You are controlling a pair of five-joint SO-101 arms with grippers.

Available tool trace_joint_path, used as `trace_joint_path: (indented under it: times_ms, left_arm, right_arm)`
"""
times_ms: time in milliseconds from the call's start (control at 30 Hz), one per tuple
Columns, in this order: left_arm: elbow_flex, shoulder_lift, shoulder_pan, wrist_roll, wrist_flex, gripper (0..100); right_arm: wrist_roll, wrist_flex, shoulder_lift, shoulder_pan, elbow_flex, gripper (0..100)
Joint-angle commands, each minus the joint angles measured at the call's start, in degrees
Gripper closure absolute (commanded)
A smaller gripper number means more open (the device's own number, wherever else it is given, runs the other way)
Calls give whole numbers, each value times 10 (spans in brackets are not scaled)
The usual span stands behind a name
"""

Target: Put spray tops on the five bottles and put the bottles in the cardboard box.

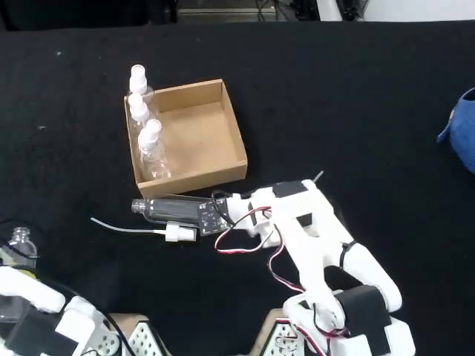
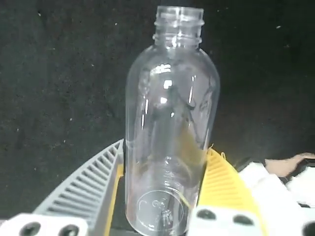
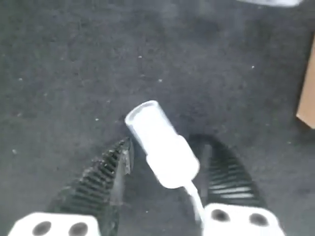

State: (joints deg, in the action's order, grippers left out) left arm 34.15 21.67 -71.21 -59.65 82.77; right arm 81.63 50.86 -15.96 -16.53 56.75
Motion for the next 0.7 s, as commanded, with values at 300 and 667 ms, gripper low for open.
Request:
trace_joint_path:
  times_ms: [300,667]
  left_arm:
    - [-74,67,30,103,29,970]
    - [-115,342,211,396,-32,970]
  right_arm:
    - [-302,49,-131,85,-98,988]
    - [-653,208,-263,120,-377,988]
